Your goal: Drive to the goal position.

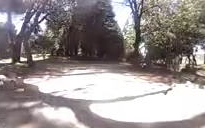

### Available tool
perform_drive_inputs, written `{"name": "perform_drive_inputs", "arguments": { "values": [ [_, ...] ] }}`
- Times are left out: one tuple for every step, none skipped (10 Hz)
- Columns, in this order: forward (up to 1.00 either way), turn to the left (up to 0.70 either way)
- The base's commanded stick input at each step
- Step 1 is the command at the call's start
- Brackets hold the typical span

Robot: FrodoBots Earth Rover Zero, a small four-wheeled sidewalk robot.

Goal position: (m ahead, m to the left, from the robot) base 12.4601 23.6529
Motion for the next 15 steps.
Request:
{"name": "perform_drive_inputs", "arguments": {
  "values": [
    [0.7,0.0],
    [0.7,0.0],
    [0.7,0.0],
    [0.7,0.0],
    [0.7,0.0],
    [0.7,0.0],
    [0.7,0.0],
    [0.7,0.0],
    [0.7,0.0],
    [0.7,0.0],
    [0.7,0.0],
    [0.7,0.0],
    [0.7,0.0],
    [0.7,0.0],
    [0.7,0.0]
  ]
}}
